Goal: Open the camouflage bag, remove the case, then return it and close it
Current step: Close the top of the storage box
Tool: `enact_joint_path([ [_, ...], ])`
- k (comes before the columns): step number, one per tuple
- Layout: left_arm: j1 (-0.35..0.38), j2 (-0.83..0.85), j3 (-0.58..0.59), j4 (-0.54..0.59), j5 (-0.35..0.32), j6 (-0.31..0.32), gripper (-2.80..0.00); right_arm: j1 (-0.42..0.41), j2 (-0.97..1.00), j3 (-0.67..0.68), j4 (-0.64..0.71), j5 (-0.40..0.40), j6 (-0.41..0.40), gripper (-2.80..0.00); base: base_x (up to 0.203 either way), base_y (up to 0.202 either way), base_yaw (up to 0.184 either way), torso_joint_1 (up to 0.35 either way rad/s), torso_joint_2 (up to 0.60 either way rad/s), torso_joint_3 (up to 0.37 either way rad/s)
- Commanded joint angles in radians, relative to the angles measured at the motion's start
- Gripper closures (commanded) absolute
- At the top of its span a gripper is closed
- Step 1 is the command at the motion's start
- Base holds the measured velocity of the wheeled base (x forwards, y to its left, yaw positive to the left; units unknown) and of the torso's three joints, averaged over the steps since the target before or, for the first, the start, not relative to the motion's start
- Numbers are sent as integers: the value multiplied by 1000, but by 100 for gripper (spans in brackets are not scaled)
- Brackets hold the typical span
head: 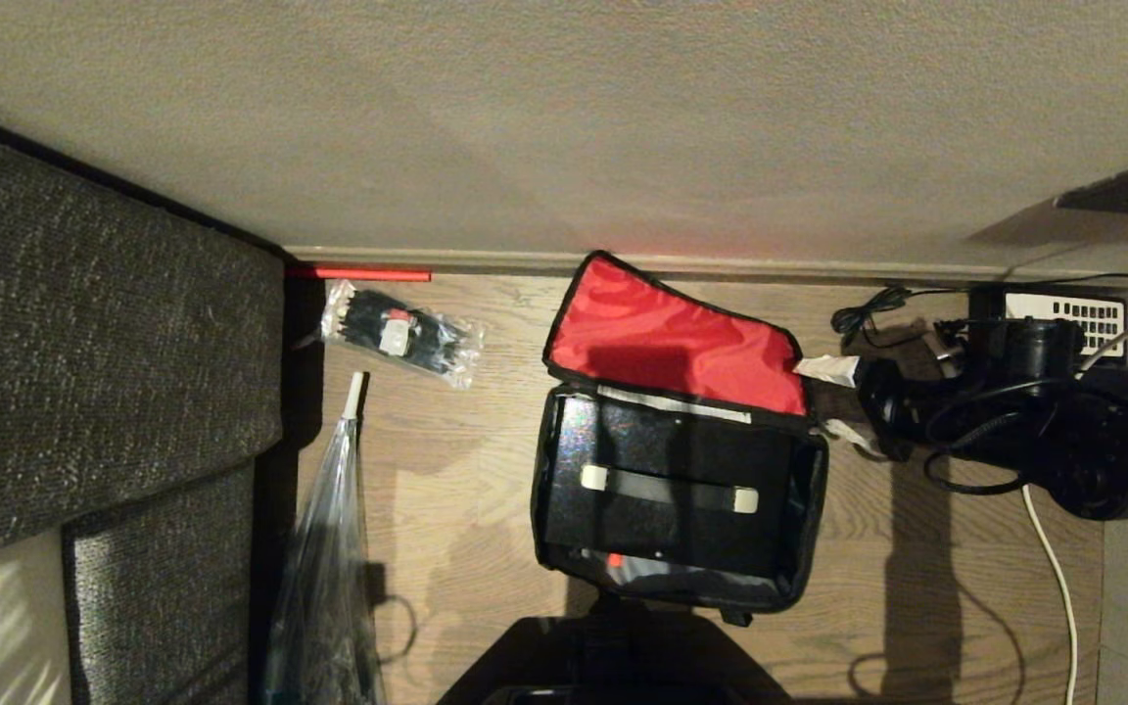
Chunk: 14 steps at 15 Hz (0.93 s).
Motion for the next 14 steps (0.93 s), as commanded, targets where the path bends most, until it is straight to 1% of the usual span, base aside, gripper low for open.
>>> enact_joint_path([
  [1,0,0,0,1,0,0,0,13,67,-64,-13,-33,58,-280,0,0,0,0,0,0],
  [5,0,0,0,1,0,0,0,13,140,-169,-70,-105,83,-280,0,0,0,0,0,0],
  [6,0,0,0,1,0,0,0,14,156,-193,-75,-121,105,-280,0,0,0,0,0,0],
  [9,0,0,0,1,0,0,0,28,176,-213,-82,-128,137,-280,0,0,0,0,0,0],
  [10,0,0,0,1,0,0,0,33,178,-233,-82,-128,181,-280,0,0,0,0,0,0],
  [12,0,0,0,1,2,0,0,45,184,-249,-96,-138,213,-280,0,0,0,0,0,0],
  [13,0,0,0,1,0,-1,0,54,192,-252,-106,-139,216,0,0,0,0,0,0,0],
  [14,0,0,0,1,0,-1,0,56,192,-261,-121,-139,215,0,0,0,0,0,0,0],
])
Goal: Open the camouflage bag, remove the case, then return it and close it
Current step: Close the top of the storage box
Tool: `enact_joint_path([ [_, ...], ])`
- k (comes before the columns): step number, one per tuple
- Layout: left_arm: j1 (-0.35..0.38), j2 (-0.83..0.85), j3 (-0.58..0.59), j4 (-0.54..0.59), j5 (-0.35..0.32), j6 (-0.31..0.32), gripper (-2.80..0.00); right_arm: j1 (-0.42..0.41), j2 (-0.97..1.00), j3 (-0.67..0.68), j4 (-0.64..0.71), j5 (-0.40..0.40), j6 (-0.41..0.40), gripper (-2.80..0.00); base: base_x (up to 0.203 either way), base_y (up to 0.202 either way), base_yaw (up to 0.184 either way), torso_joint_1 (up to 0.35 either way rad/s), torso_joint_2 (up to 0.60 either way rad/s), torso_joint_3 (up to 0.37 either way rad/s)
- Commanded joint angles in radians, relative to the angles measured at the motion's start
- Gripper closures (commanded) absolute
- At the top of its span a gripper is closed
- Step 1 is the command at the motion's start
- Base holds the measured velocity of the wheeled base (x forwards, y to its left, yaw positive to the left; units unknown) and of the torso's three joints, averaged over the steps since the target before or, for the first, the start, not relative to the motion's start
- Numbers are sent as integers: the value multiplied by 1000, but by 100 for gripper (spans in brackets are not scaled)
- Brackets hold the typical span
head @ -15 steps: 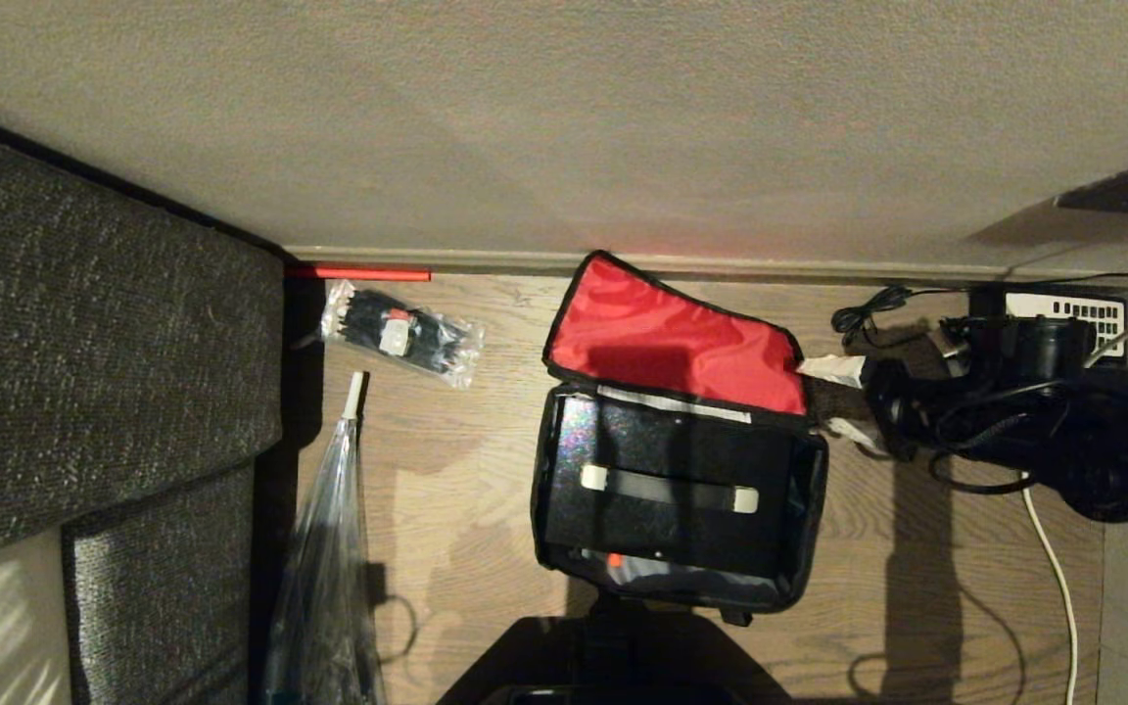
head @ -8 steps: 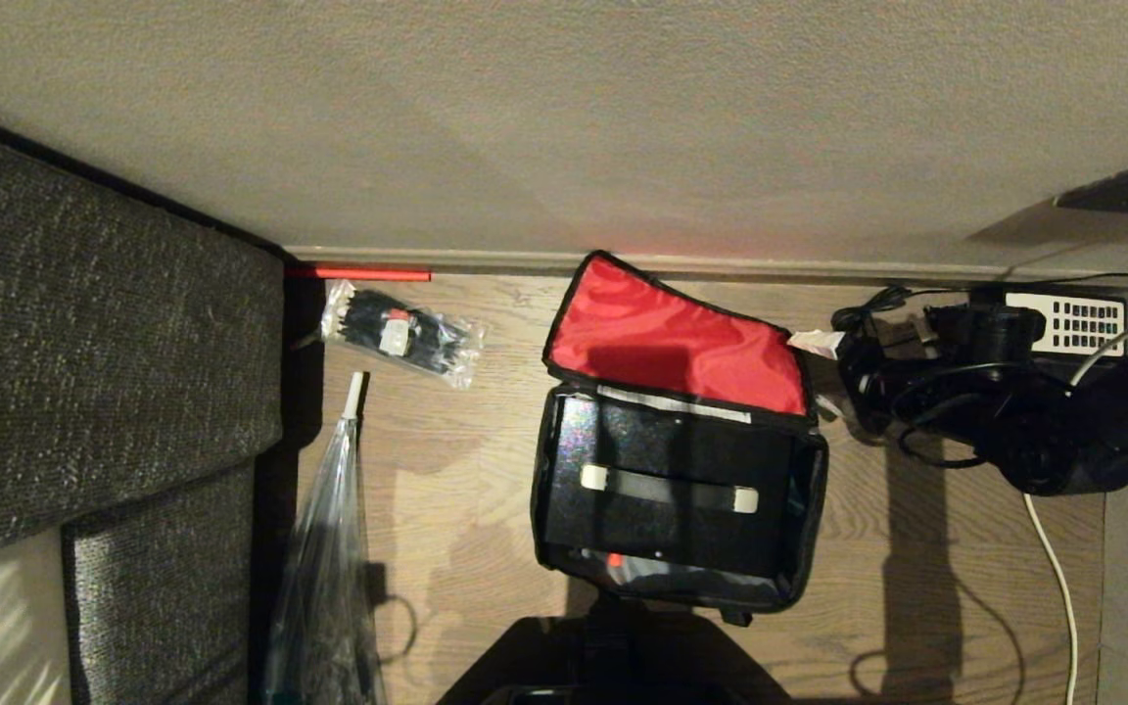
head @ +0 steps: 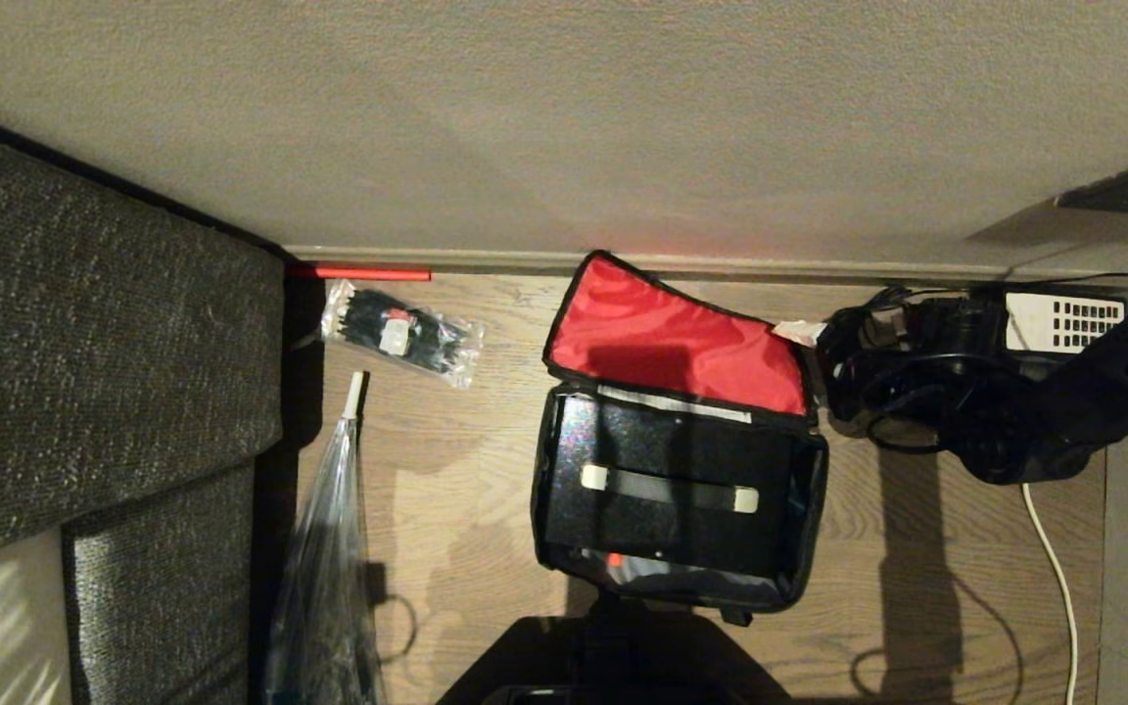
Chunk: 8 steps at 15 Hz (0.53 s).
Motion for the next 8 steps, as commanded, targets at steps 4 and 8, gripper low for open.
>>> enact_joint_path([
  [4,0,0,0,1,0,0,0,7,1,6,-107,8,-12,0,0,0,0,0,0,0],
  [8,0,0,0,1,0,0,0,7,-13,40,-235,13,-33,0,0,0,0,0,0,0],
])
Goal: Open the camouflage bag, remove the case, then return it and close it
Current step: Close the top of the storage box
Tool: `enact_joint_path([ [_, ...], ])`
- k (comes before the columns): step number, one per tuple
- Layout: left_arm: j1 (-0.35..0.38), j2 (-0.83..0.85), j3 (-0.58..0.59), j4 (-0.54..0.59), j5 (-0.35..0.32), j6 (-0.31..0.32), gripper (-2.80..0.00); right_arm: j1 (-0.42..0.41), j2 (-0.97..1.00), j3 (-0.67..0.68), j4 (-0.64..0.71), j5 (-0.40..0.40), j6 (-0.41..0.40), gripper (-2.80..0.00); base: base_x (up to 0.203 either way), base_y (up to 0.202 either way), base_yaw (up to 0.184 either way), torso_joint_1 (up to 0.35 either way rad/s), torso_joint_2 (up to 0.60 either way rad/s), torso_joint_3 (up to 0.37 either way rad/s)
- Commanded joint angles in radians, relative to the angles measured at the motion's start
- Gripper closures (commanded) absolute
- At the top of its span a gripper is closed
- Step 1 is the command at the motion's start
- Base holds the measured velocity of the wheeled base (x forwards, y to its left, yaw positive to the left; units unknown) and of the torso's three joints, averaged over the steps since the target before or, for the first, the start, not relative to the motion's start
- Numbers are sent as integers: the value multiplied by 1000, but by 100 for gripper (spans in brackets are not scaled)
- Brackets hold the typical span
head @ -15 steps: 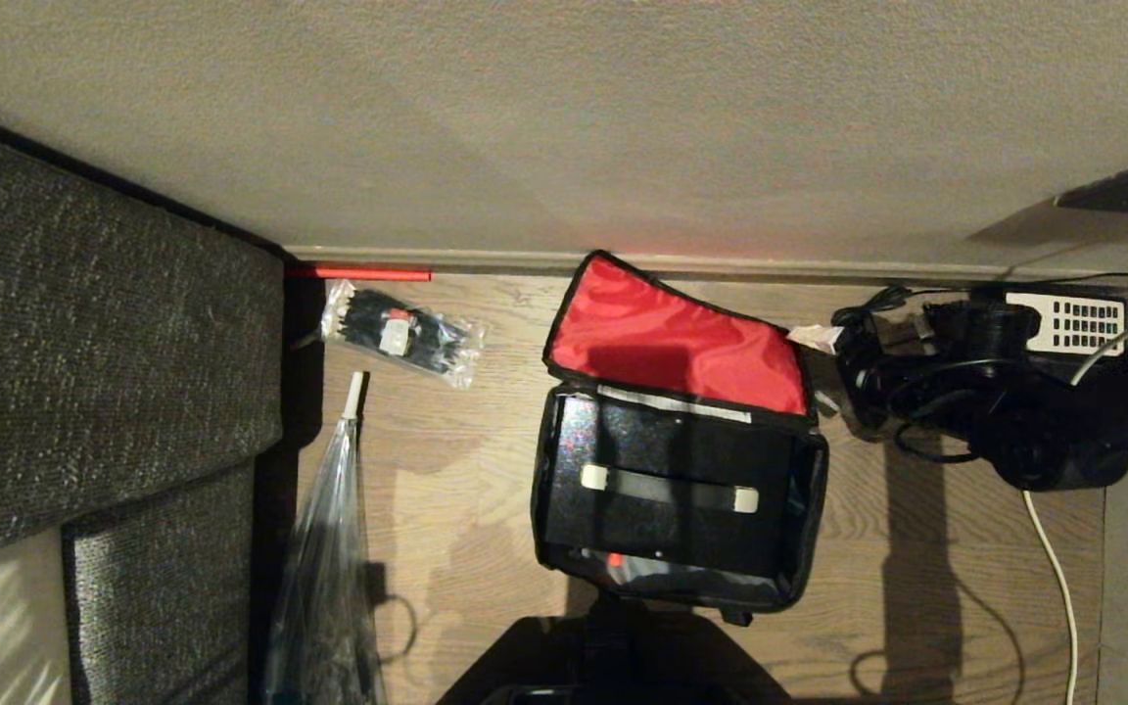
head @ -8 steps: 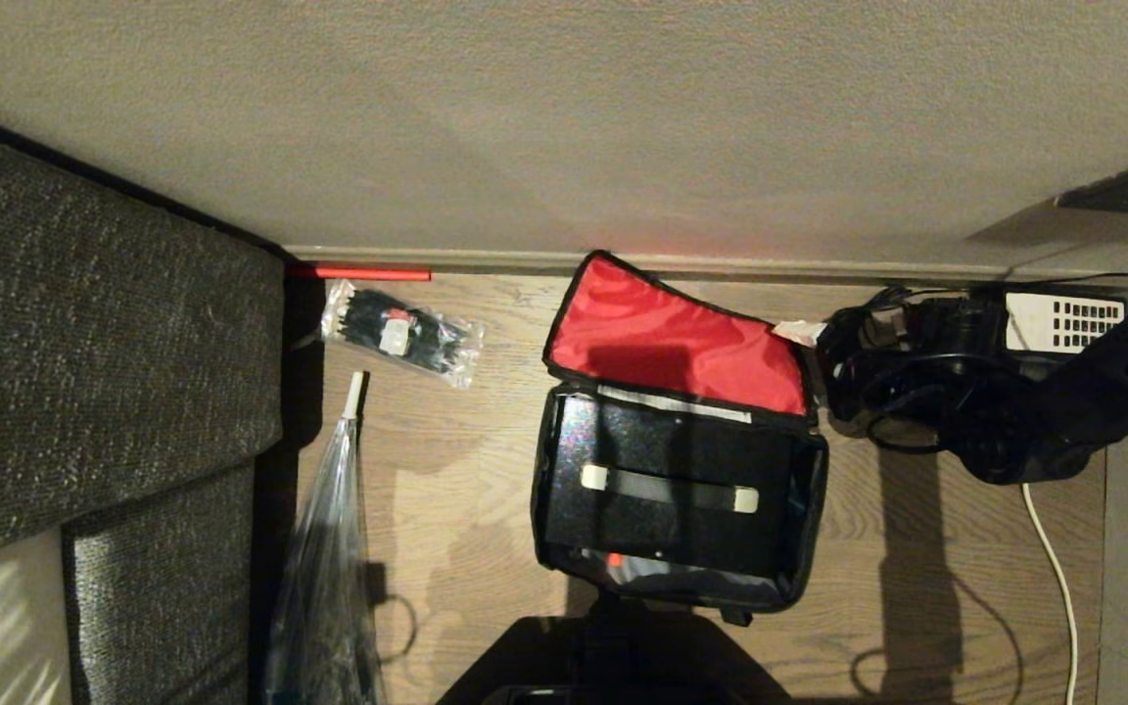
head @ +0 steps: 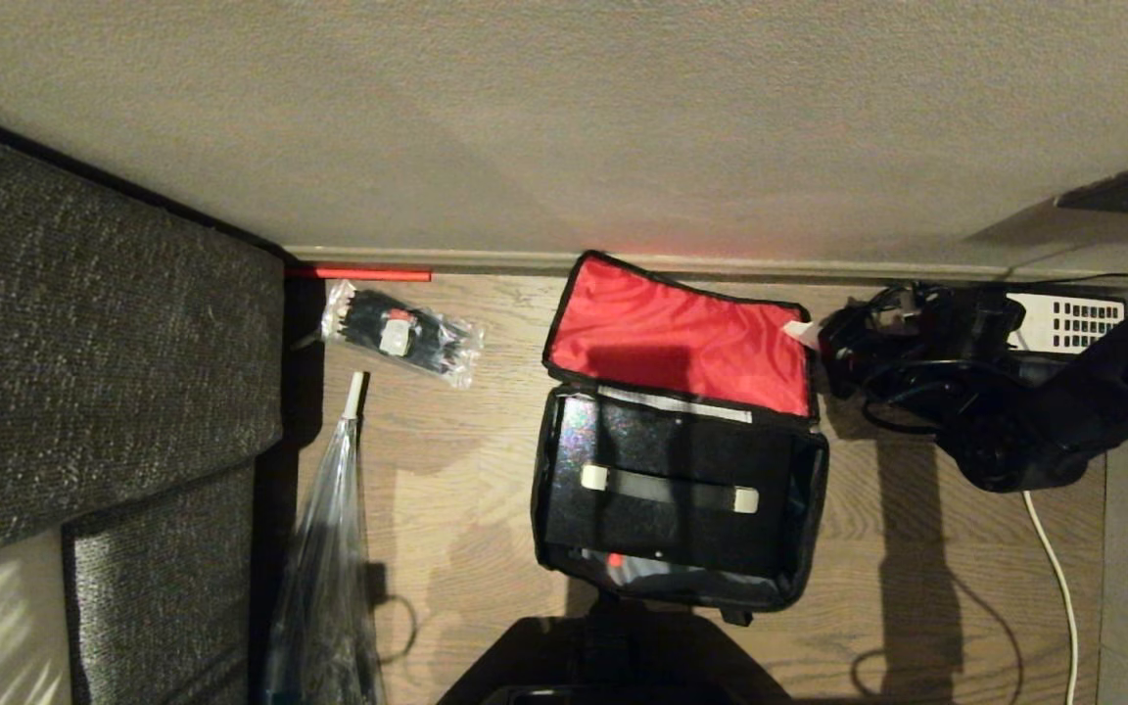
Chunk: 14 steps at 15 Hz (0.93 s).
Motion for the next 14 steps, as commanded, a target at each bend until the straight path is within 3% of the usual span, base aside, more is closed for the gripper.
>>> enact_joint_path([
  [1,0,0,0,1,0,0,0,-2,-23,18,-22,13,-1,0,0,0,0,0,0,0],
  [3,0,0,0,1,0,-1,0,-3,-39,51,-17,43,-8,0,0,0,0,0,0,0],
  [9,0,0,0,1,0,0,0,-3,-137,161,110,79,-256,0,0,0,0,0,0,0],
  [14,0,0,0,1,0,0,0,2,-198,188,66,89,-268,0,0,0,0,0,0,0],
])
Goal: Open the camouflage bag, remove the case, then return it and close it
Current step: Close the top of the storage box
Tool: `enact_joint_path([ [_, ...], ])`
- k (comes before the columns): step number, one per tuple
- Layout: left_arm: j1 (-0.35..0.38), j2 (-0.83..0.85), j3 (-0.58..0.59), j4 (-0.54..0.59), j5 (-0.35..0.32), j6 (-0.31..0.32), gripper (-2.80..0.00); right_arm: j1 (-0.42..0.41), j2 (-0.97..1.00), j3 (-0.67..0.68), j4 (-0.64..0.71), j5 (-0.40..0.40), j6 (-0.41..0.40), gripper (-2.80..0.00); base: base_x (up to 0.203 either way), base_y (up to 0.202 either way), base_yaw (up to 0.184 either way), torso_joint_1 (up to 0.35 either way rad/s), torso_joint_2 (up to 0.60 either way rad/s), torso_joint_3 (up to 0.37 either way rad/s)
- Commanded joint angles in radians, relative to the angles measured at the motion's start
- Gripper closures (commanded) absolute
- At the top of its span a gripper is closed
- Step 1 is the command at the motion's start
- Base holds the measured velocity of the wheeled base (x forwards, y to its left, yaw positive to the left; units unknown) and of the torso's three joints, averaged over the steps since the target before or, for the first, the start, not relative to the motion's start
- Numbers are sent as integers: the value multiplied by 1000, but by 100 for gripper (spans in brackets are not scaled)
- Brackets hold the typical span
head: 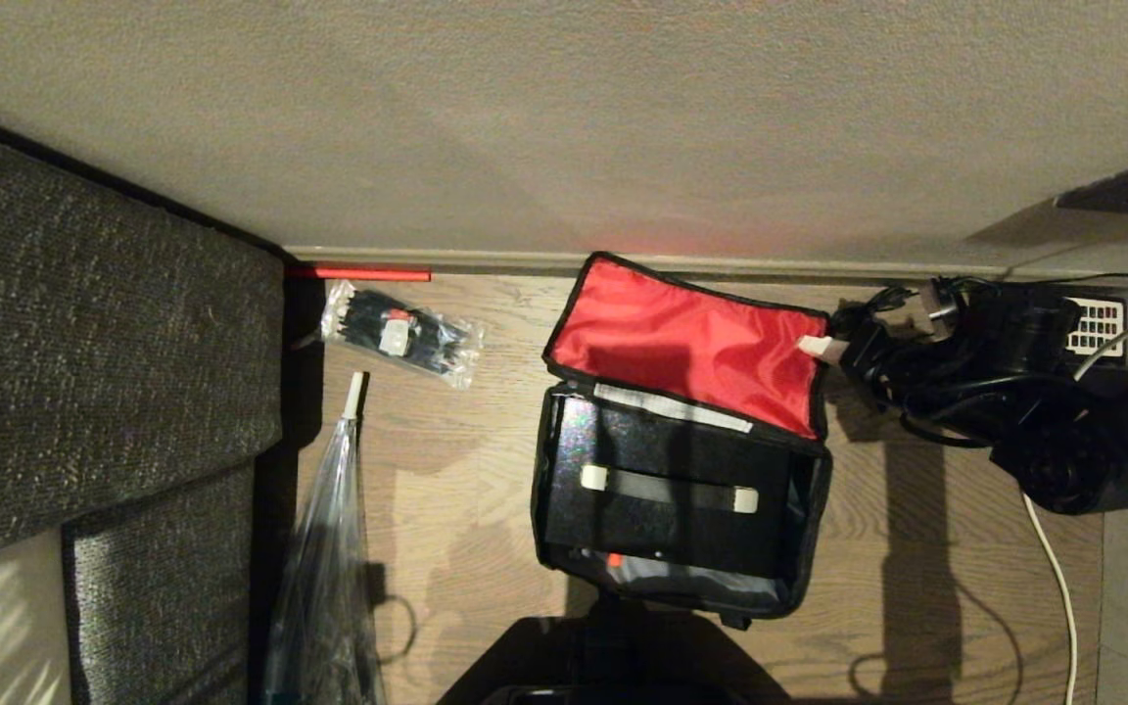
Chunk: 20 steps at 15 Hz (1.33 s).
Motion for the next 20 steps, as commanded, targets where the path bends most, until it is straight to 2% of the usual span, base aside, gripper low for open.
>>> enact_joint_path([
  [1,0,0,0,0,1,0,0,8,-34,2,-32,6,2,0,0,0,0,0,0,0],
  [6,0,0,0,0,1,0,0,15,-82,72,-142,115,3,0,0,0,0,0,0,0],
  [11,0,0,0,0,1,-2,0,23,-156,233,-218,247,0,0,0,0,0,0,0,0],
  [14,0,0,0,0,1,-1,0,23,-184,322,-225,286,-16,0,0,0,0,0,0,0],
  [16,0,0,0,0,1,-2,0,23,-206,406,-218,326,-63,0,0,0,0,0,0,0],
  [20,0,0,0,0,1,0,0,24,-230,432,-183,339,-77,0,0,0,0,0,0,0],
])
